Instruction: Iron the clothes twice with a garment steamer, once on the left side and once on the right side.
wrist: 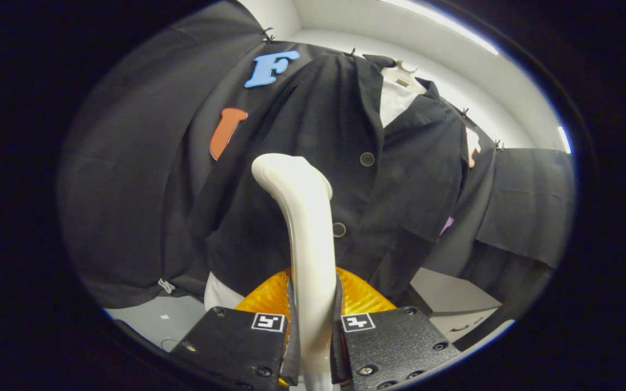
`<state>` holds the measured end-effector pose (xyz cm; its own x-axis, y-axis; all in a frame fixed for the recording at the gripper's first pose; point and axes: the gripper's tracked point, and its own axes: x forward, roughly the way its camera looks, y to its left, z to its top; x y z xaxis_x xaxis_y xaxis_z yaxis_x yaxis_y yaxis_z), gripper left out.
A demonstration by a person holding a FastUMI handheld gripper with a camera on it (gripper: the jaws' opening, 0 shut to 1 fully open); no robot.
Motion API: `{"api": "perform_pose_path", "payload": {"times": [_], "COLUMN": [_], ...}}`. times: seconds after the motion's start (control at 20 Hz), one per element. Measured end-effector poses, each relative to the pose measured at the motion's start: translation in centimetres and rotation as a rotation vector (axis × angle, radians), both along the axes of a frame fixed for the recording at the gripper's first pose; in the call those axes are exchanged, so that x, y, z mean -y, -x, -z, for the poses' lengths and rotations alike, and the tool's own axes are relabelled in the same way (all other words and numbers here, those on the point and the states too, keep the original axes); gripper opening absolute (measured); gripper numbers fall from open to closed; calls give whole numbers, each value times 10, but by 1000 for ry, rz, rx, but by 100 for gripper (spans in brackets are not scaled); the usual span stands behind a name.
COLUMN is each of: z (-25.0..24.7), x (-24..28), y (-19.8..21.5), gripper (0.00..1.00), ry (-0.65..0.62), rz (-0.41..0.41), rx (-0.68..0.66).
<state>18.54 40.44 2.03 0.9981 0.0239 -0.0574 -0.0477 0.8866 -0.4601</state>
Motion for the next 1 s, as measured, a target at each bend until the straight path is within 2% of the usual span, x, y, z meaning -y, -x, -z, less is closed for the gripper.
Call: {"api": "perform_pose_path", "payload": {"times": [0.4,0.65,1.0], "z": [80,112,105], "x": [11,14,103], "y": [16,36,91], "gripper": [25,25,25], "ry": [53,24,-52], "rz": [-11,-74,-26], "rx": [-125,-205,-226]}}
